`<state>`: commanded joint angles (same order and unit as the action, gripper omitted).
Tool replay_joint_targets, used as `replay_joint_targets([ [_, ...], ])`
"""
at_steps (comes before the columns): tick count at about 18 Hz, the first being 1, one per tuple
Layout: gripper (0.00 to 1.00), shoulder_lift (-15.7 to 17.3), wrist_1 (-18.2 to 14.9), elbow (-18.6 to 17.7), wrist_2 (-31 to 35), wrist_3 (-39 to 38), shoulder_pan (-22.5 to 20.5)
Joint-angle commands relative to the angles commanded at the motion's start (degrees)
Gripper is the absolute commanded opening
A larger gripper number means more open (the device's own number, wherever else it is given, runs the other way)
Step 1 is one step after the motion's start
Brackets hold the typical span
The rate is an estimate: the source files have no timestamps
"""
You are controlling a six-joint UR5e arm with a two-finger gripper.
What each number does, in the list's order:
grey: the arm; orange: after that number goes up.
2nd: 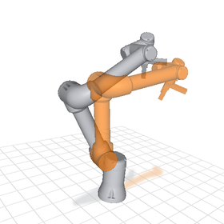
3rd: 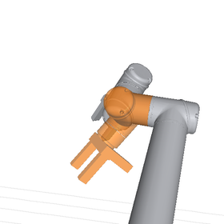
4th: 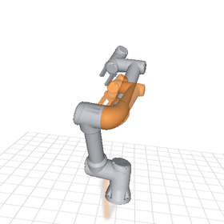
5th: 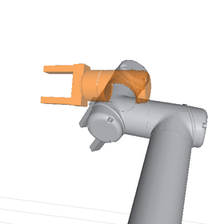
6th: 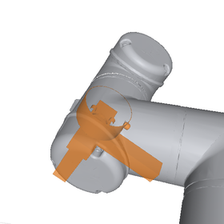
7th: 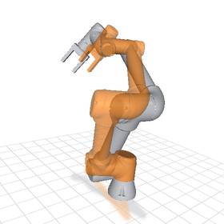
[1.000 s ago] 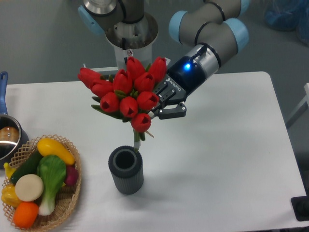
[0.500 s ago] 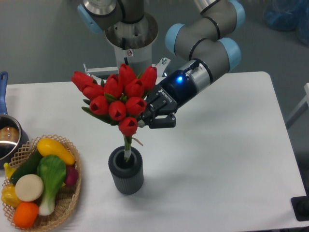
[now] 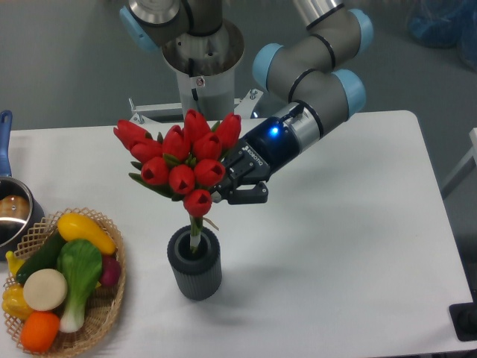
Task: Insert the flowers into the vase
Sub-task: 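Lower the tulip stems down into the grey vase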
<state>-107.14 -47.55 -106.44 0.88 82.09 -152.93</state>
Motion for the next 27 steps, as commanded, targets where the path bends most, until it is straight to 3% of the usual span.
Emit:
replay_joint_targets([
  [12, 0.13, -1.8, -0.1, -1.1, 1.2, 0.8, 1.3],
  [19, 0.13, -5.1, 0.0, -0.5, 1.2, 2.5, 2.8],
  [23, 0.13, -7.8, 1.8, -1.1, 1.2, 5.4, 2.9],
  [27, 0.13, -7.8, 1.8, -1.8, 1.3, 5.6, 2.9],
])
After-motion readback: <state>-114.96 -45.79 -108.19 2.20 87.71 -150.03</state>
